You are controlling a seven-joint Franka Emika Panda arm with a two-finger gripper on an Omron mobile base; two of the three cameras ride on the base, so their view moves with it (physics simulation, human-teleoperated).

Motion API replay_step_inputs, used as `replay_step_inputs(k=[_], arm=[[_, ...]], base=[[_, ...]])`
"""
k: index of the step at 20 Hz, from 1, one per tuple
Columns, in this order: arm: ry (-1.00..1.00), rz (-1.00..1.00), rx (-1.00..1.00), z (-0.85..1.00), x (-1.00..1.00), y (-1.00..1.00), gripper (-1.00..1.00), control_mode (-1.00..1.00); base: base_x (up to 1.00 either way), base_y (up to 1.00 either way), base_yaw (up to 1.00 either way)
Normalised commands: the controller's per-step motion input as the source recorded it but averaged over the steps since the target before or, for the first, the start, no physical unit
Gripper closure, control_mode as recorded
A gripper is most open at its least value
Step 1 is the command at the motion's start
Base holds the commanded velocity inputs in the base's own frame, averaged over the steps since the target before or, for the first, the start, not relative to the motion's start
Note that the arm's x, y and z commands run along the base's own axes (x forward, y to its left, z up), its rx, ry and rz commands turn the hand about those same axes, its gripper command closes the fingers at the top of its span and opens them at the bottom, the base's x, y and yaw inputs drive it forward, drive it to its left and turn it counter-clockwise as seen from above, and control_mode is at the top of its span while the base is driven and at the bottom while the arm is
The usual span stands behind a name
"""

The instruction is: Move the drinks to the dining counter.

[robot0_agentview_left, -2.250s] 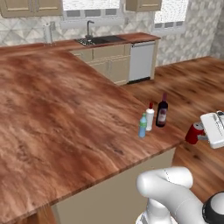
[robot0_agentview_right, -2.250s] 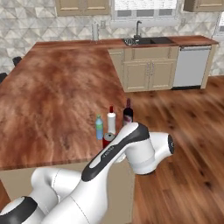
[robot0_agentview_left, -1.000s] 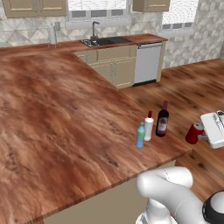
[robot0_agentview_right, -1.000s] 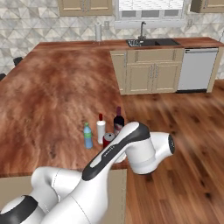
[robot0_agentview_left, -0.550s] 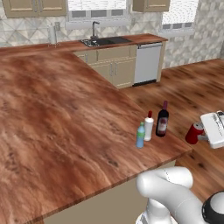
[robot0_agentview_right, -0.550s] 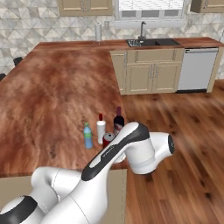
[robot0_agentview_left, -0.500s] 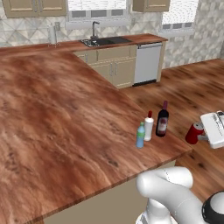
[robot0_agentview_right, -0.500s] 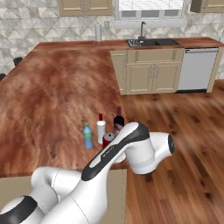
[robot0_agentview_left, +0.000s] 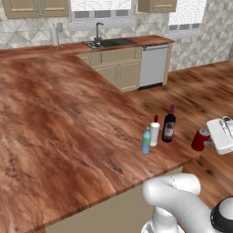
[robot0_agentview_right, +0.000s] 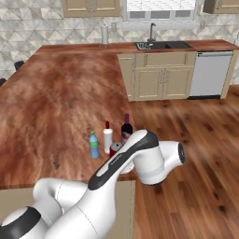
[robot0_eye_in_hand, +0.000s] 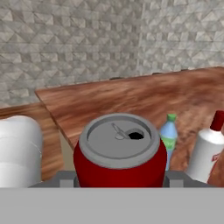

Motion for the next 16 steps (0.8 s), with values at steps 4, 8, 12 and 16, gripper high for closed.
replay_step_inputs(k=[4,8,12,16], arm=[[0.0,0.0,0.0,-0.25,0.08,0.0,1.0,-1.0],[0.0,-0.05,0.0,-0.35,0.32,0.0,1.0,-1.0],[0.0,-0.08,0.0,-0.24,0.36,0.0,1.0,-1.0],[0.0,-0.09,0.0,-0.09,0.19,0.0,1.0,-1.0]], base=[[0.0,0.0,0.0],[0.0,0.0,0.0],[0.0,0.0,0.0],[0.0,0.0,0.0]])
